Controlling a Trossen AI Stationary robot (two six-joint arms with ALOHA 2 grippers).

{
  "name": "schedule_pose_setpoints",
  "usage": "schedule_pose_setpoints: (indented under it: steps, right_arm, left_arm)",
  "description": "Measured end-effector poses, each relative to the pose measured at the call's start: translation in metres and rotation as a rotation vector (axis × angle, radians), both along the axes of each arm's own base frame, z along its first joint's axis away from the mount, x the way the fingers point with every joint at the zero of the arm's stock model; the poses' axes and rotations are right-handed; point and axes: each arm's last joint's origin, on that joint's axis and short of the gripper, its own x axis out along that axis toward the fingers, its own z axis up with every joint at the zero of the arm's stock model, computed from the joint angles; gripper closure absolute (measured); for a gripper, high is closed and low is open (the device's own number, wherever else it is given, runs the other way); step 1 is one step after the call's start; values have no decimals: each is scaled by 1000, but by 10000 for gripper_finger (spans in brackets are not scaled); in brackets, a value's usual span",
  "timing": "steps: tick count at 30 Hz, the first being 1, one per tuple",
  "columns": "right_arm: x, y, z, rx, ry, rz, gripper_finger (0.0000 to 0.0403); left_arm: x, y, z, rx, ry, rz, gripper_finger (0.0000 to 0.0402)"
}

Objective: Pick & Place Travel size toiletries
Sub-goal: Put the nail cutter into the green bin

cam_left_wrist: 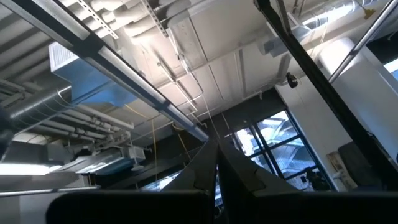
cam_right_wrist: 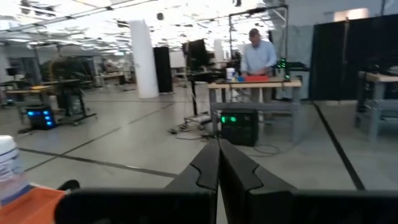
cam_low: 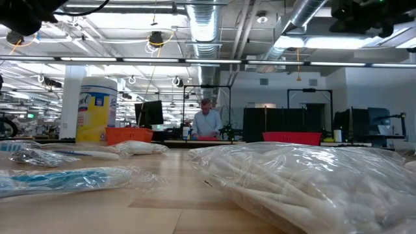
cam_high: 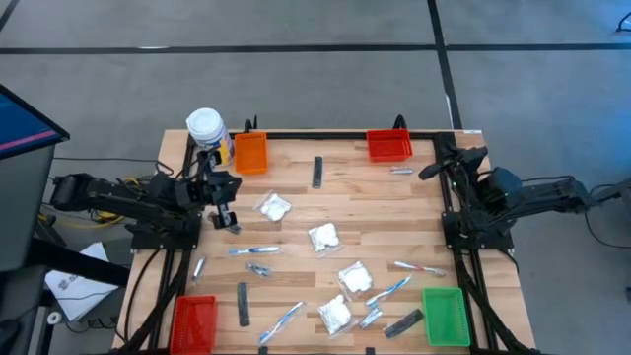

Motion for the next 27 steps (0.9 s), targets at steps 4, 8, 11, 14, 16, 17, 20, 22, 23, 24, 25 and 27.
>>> schedule_pose_setpoints:
  steps: [4,8,11,14,16,17,20,22,23,24,25,27]
  right_arm:
    - [-3,2,4,33,-2,-46,403]
    - [-4,6,5,50,11,-45,403]
    - [-5,8,7,55,3,-24,403]
    - [-6,11,9,56,-1,-1,403]
    - [-6,12,11,54,1,17,403]
    - [-6,13,12,55,-1,28,403]
    - [-6,16,14,49,-7,80,403]
    - [-6,19,16,33,-13,141,403]
    - [-5,20,17,24,-18,173,403]
    - [-5,21,19,11,-19,205,403]
    - [-5,22,20,-2,-17,234,403]
    - [-5,23,23,-20,-19,278,403]
  left_arm:
    - [0,0,0,0,-1,0,394]
    - [0,0,0,-1,-1,1,394]
    - [0,0,0,-1,0,1,394]
    - [0,0,0,-1,0,1,394]
    - [0,0,0,-1,0,1,394]
    - [0,0,0,-1,1,1,394]
    - [0,0,0,-1,1,1,394]
    - [0,0,0,-1,1,1,394]
    - [0,0,0,-1,1,1,394]
    - [0,0,0,-1,1,1,394]
    - [0,0,0,-1,1,1,394]
    - [0,0,0,-1,1,1,394]
